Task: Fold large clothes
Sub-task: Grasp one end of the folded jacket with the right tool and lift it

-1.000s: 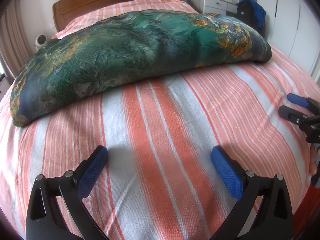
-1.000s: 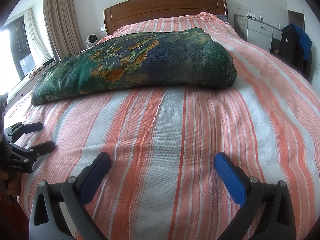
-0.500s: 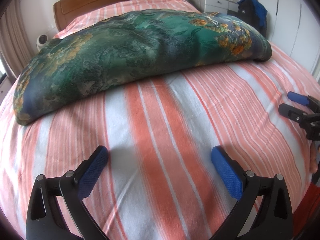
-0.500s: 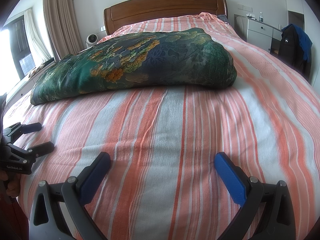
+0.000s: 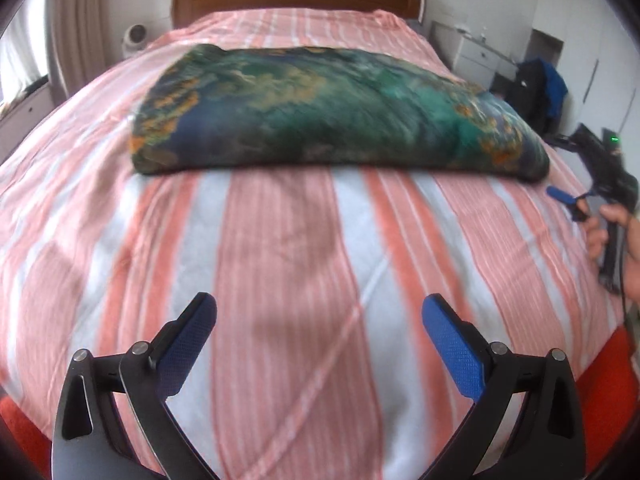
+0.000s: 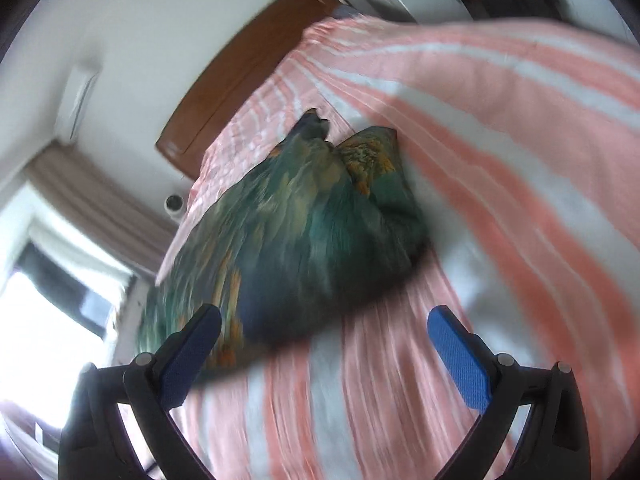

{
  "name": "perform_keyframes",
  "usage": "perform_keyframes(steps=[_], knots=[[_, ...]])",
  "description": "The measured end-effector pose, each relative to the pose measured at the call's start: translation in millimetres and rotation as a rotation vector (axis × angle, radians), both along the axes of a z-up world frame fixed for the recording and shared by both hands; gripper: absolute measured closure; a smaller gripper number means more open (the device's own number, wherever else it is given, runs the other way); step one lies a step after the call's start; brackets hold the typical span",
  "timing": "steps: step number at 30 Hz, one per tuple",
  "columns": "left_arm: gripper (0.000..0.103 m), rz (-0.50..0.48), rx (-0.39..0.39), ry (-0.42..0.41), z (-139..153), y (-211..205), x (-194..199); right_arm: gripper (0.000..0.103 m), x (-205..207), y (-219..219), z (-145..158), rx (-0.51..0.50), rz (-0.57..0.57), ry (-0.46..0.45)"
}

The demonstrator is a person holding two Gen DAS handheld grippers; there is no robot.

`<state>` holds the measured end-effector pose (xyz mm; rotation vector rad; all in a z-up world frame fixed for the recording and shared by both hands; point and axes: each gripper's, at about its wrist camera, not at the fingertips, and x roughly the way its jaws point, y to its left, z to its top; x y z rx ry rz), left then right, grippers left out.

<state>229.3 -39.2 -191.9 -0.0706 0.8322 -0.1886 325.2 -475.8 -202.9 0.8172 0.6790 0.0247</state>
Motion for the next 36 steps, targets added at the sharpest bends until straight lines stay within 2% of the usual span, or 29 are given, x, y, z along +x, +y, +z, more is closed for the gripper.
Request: perform_keyframes(steps=[3,4,5,6,7,9,11,13,17,20,24,29,31,36], knots=[[0.001,0.025,0.006,-0.006,-4.9,11.2,-0.6,0.002,40.5,-14.1,-23.9,0.146,-0.071,0.087],[0.001,0.032,0.004,-0.001,-7.1,13.2,-1.0,0.004,46.6,-17.7,-25.1,0.162,-0.119,0.091],[0.001,0.037,0.000,0.002,-7.6,15.5,-0.1,0.014,51.9,-18.6,-22.8,0.168,-0.134,0.082],[0.001,0.050,-0.017,0.004,-6.5,25.0,1.1,0.026,58.1,-18.5,-18.5,0.155,-0.135,0.091],[0.001,0.059,-0.027,0.002,-4.2,24.1,1.2,0.033,62.1,-18.0,-12.2,0.126,-0.135,0.101],[0.001,0.095,-0.066,-0.015,2.9,40.1,-0.5,0.056,66.2,-10.9,14.8,0.036,-0.122,0.075],[0.001,0.148,-0.105,-0.038,9.4,61.4,3.0,0.063,68.1,8.7,51.0,-0.071,-0.092,0.025],[0.001,0.200,-0.130,-0.054,13.2,77.8,6.1,0.065,72.4,31.9,86.0,-0.143,-0.048,-0.038],[0.001,0.320,-0.173,-0.067,14.1,118.6,11.1,0.067,87.9,111.8,150.5,-0.246,0.099,-0.184],[0.001,0.415,-0.219,-0.059,9.6,144.0,10.1,0.067,104.7,184.2,168.3,-0.280,0.223,-0.241],[0.001,0.514,-0.273,-0.038,4.5,169.6,15.5,0.067,136.2,272.4,158.6,-0.287,0.366,-0.243],[0.001,0.558,-0.295,-0.038,0.6,185.1,11.7,0.068,160.8,364.0,124.5,-0.341,0.523,-0.209],[0.001,0.565,-0.299,-0.037,-0.5,190.2,10.7,0.068,167.6,402.1,109.8,-0.437,0.600,-0.201],[0.001,0.584,-0.295,-0.030,-3.8,201.6,7.9,0.068,179.8,437.4,72.6,-0.613,0.714,-0.183]])
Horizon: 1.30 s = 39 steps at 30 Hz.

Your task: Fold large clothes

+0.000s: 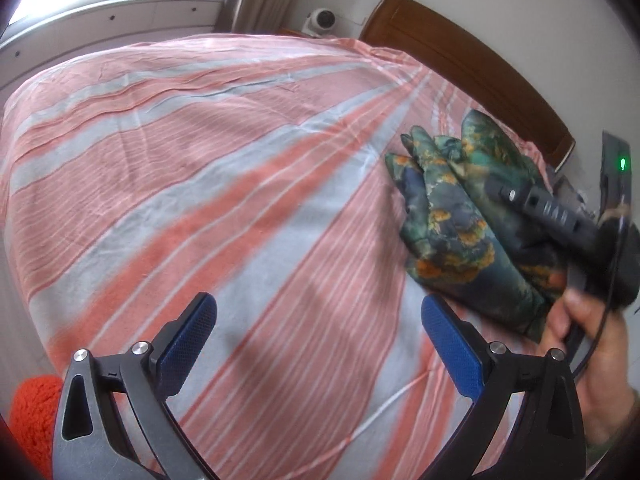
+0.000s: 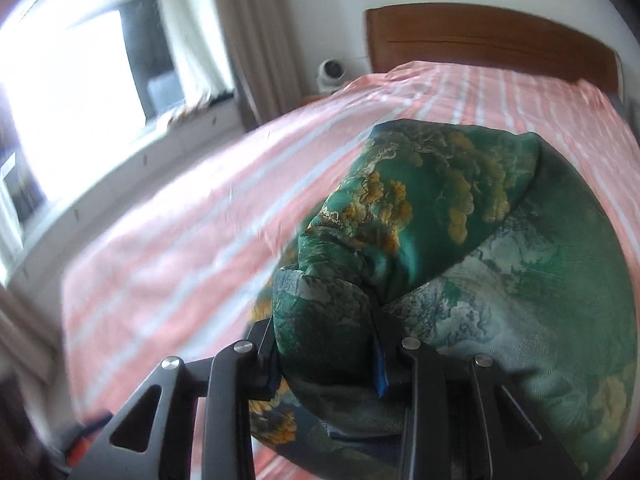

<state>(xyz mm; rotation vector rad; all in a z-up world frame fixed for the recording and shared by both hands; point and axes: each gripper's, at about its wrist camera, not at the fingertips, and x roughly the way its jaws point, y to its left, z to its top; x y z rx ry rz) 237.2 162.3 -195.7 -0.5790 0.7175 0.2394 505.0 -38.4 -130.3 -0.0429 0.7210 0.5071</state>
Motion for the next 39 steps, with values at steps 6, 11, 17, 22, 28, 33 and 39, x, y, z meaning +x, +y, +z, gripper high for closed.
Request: perform_keyframes(steps=[6,11,17,22,28,33,39], knots=[[0.002,0.030,-0.071,-0.072,14.4,22.5,-8.1,0.068,-53.1,18.2,-30.4,-0.285,0.128,-0.188],[0.002,-0.242,-0.113,-0.206,73.1,17.1,47.2,0.068,-80.9,12.4,-33.6,-0.292,0.133,-0.237],[0.002,-0.566,-0.049,-0.038,87.9,-35.7,181.6,0.068,-117.7,11.2,-38.0,-0.315,0.143,-0.310],[0.009,-0.616,-0.099,0.132,51.1,-66.7,244.8,0.068,-134.5,19.2,-35.0,-0.318,0.132,-0.334],[0.082,-0.587,-0.075,0.081,65.9,-53.8,238.7,0.058,-134.9,10.6,-22.9,-0.250,0.111,-0.245],[0.103,-0.457,0.107,0.124,74.1,-4.9,228.9,0.049,-127.8,-41.4,36.9,0.120,0.084,-0.035],[0.102,-0.415,-0.013,0.063,68.9,18.5,200.8,0.050,-79.9,-92.8,62.4,0.098,-0.171,-0.174]])
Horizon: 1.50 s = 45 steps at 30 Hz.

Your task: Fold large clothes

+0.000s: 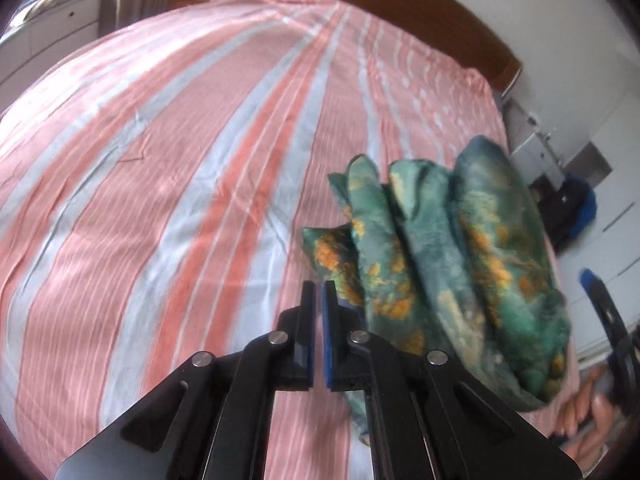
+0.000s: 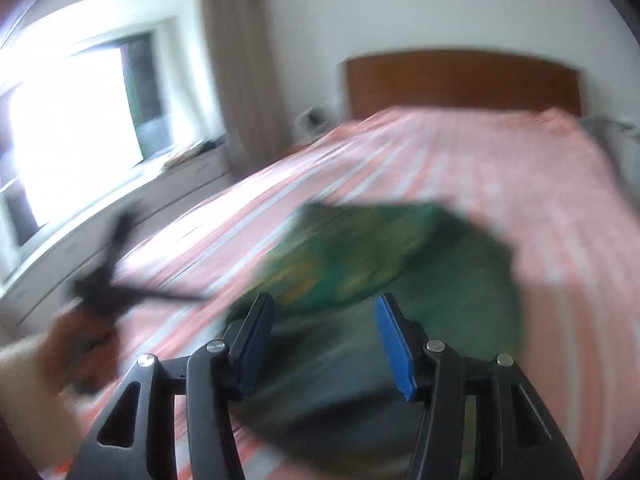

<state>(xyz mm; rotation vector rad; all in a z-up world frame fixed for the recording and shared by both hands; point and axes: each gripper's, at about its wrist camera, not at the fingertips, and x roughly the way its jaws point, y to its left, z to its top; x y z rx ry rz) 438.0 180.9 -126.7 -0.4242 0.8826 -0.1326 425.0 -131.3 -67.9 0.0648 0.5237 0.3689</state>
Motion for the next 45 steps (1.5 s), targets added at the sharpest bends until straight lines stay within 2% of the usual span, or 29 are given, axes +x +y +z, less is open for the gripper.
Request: perform_keyframes(steps=[1,3,4,5,6,8,10,11,12,13,14,16,19,20,23,25,26,27,28,30,33,35,36,37,38,39,41,43,45], knots=[[0.100,-0.018,0.004,-0.022,5.7,-4.2,-4.1,0.050,8.4,-14.4,-1.5,0.031,-0.056,0.013],[0.073,-0.098,-0.009,-0.059,20.4,-19.3,-10.7,0.050,14.3,-27.1,-6.8,0.098,-0.087,0.056],[0.043,-0.139,-0.036,-0.071,24.9,-26.2,-11.7,0.050,11.7,-29.6,-11.1,0.109,-0.092,0.067],[0.023,-0.164,-0.058,-0.080,29.9,-32.6,-7.2,0.050,7.2,-34.2,-13.1,0.101,-0.086,0.075],[0.019,-0.193,-0.088,-0.093,34.8,-41.5,-3.9,0.050,1.4,-34.5,-16.1,0.089,-0.075,0.085],[0.015,-0.238,-0.142,-0.077,36.5,-57.3,10.0,0.049,-12.0,-28.5,-26.3,0.073,-0.050,0.109],[0.015,-0.260,-0.170,-0.006,25.0,-79.5,35.9,0.049,-28.6,-31.9,-26.4,0.078,-0.042,0.100],[0.022,-0.253,-0.175,0.018,19.1,-85.3,43.5,0.049,-39.3,-35.4,-25.8,0.085,-0.037,0.095],[0.039,-0.242,-0.181,0.055,7.0,-94.4,54.5,0.049,-43.7,-36.3,-24.8,0.093,-0.032,0.094],[0.083,-0.249,-0.192,0.096,-2.5,-105.7,63.6,0.049,-46.9,-37.4,-22.9,0.100,-0.026,0.096],[0.086,-0.233,-0.167,0.103,-4.9,-111.1,63.4,0.049,-44.3,-34.2,-24.7,0.098,-0.023,0.097],[0.091,-0.221,-0.138,0.044,5.1,-111.8,53.2,0.049,-47.9,-37.5,-20.1,0.077,-0.016,0.094],[0.092,-0.211,-0.081,-0.019,19.3,-93.7,33.8,0.049,-42.0,-48.8,-7.0,0.053,-0.015,0.067],[0.092,-0.192,-0.054,-0.022,17.1,-82.1,27.0,0.049,-40.4,-52.6,-0.8,0.046,-0.016,0.050],[0.092,-0.128,-0.056,0.021,-7.4,-58.4,20.7,0.049,-18.1,-48.2,1.2,0.030,0.007,0.049],[0.092,-0.098,-0.048,0.034,-23.9,-54.8,18.2,0.049,5.2,-29.1,-14.4,0.019,0.067,0.100],[0.092,-0.085,-0.019,0.031,-30.0,-56.2,17.0,0.047,22.4,-10.7,-35.2,-0.009,0.116,0.165],[0.092,-0.082,-0.015,0.033,-36.9,-57.3,16.8,0.042,29.6,0.2,-50.0,-0.036,0.119,0.183],[0.091,-0.075,-0.031,0.039,-40.3,-55.9,16.8,0.040,34.9,12.6,-70.7,-0.079,0.104,0.201],[0.091,-0.064,-0.069,0.047,-47.3,-52.4,15.8,0.039,35.0,22.0,-93.3,-0.133,0.069,0.214],[0.085,-0.064,-0.046,0.031,-42.1,-56.0,17.3,0.039,27.1,20.4,-95.5,-0.142,0.063,0.185],[0.057,-0.033,-0.025,0.018,-31.8,-52.9,6.6,0.039,25.8,19.4,-87.7,-0.161,0.063,0.189],[0.047,-0.009,-0.010,0.003,-25.0,-50.5,0.0,0.038,21.5,19.9,-79.4,-0.179,0.058,0.177],[0.027,0.031,0.023,-0.025,-11.0,-48.1,-15.1,0.035,12.4,18.6,-63.9,-0.189,0.050,0.157],[0.013,0.053,0.043,-0.051,-3.3,-45.2,-26.0,0.028,7.1,15.7,-57.3,-0.184,0.044,0.148],[0.008,0.068,0.054,-0.082,4.5,-42.6,-36.7,0.017,-4.5,11.1,-45.5,-0.164,0.035,0.141],[0.003,0.090,0.089,-0.134,19.9,-40.8,-66.9,0.005,-31.5,-1.3,-29.1,-0.103,0.023,0.126],[0.003,0.126,0.160,-0.131,25.0,-40.7,-91.3,0.004,-63.6,-17.1,-21.5,-0.040,0.012,0.113],[0.002,0.176,0.233,-0.128,28.5,-41.0,-111.3,0.003,-98.3,-33.4,-26.9,-0.013,-0.012,0.138]])
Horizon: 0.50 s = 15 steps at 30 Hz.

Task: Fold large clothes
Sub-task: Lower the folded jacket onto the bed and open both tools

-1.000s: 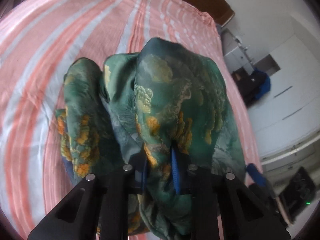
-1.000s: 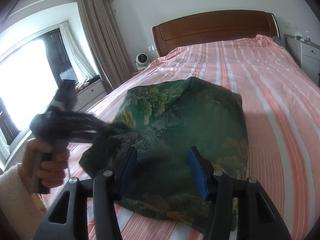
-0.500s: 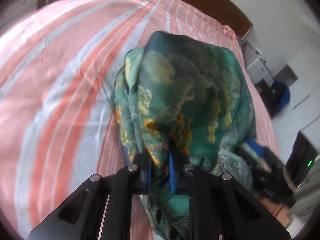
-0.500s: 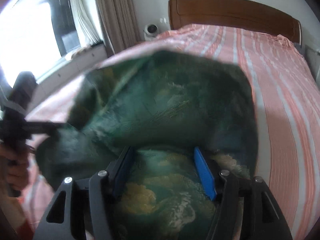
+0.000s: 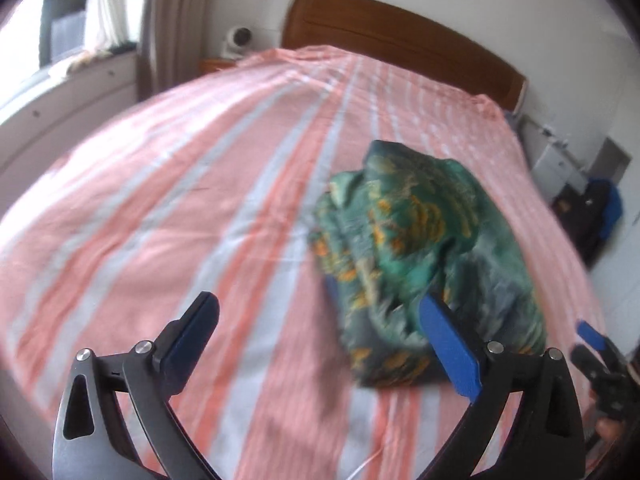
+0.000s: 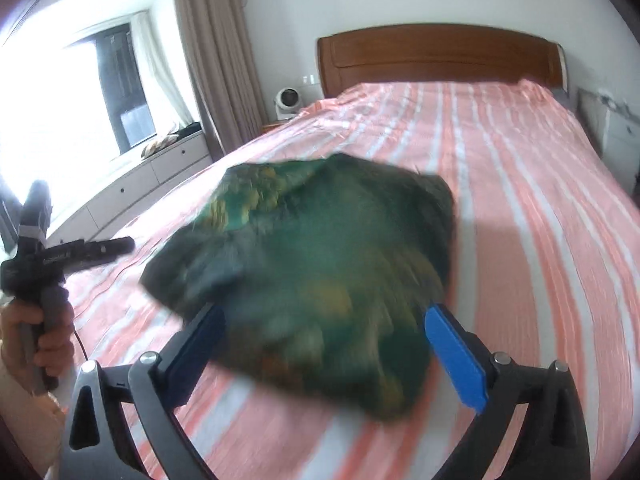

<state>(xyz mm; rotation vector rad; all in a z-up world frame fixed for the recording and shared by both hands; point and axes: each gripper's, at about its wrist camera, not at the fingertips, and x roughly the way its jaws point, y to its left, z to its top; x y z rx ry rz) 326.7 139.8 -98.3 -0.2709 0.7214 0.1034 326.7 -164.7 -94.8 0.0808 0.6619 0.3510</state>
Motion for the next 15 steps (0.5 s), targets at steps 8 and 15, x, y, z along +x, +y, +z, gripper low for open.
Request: perform_keyframes(steps=[8,15], knots=[[0.002,0.113,0.090,-0.019,6.9,8.4,-35.6,0.003,-88.3,-58.5,-62.2,-0.055,-0.167,0.188],[0.002,0.158,0.140,-0.011,9.6,9.4,-36.8,0.003,-97.2,-66.3,-66.9,-0.080,-0.233,0.210]])
